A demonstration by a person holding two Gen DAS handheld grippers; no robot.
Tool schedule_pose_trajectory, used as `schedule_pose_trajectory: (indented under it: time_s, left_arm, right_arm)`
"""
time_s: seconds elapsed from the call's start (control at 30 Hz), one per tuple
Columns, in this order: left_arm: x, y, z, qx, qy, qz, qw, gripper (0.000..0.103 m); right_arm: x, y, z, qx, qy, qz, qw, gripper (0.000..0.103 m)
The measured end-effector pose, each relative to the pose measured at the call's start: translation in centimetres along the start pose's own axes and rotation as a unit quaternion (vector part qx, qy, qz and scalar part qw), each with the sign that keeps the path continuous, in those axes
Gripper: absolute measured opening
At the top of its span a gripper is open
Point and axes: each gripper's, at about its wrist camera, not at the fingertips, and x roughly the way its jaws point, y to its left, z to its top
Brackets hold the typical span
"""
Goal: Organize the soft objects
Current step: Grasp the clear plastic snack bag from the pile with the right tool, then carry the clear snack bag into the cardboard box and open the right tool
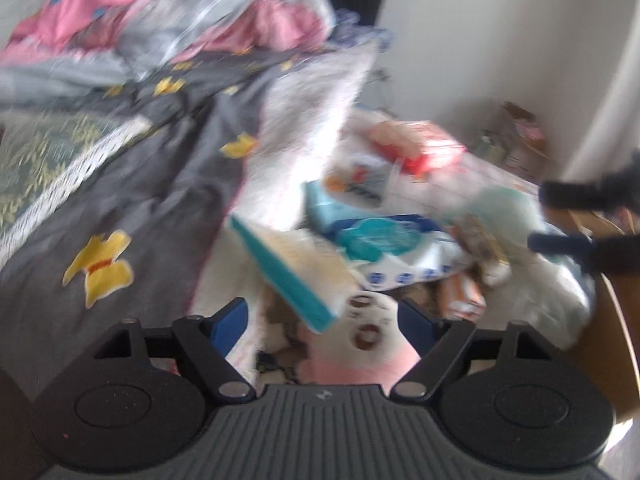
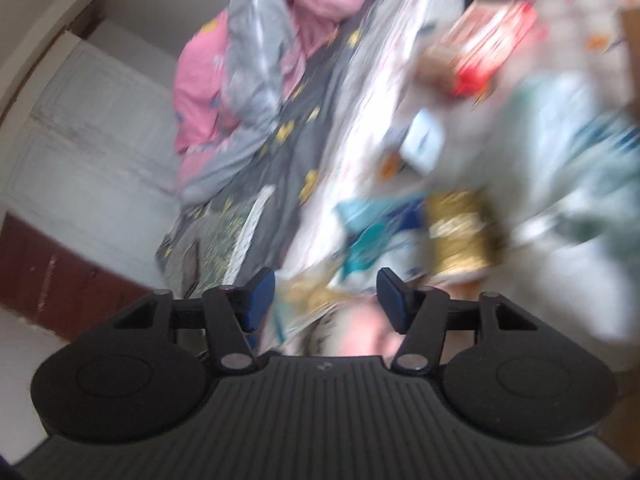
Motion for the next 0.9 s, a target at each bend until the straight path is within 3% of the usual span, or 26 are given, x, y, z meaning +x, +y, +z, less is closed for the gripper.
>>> schedule_pose_trajectory:
  time_s: [0.2, 0.33, 0.43, 0.57, 0.67, 0.8, 0.9]
  left_arm:
    - [2.9, 2.7, 1.5, -0.087, 0.035, -0.024, 0.9953, 0.066]
    - [3.9, 2.9, 1.8, -0.111, 0.032, -0.032, 0.9928, 0.041]
    - [3.9, 2.1, 1.9, -0.101, 0.017, -0.022, 0.9945, 0.03]
    - [2.0, 0.2, 2.3, -0.044, -0.029, -0.013, 0.9985, 0.021]
    - [-0.6, -2.1, 2.2, 0.04, -0.076, 0.005, 0.9963, 0.017]
    - [-3.8, -5.1, 1.0, 0.17, -0.121, 0.004, 0.9779, 0.016]
    - [-4.3, -7.4, -1.3, 0.257, -0.101, -0.018, 0.9608, 0.015]
  right_arm:
    - [4.0, -0.3, -2.4, 0.044, 0.018, 0.043, 0.998, 0.054]
    - [4.2, -1.8, -3.6, 0.061, 0.016, 0.037, 0.997, 0.054]
    - [3.9, -3.0, -4.2, 0.075, 0.01, 0.026, 0.997, 0.054]
    - [2.6, -4.3, -4.6, 0.084, -0.005, 0.019, 0.996, 0.054]
    - [1.7, -4.8, -4.5, 0.082, -0.017, 0.021, 0.996, 0.054]
    - [1.0, -5.1, -4.0, 0.089, -0.029, 0.039, 0.995, 0.054]
    - [0.7, -5.8, -3.7, 0.103, -0.036, 0.054, 0.993, 0.056]
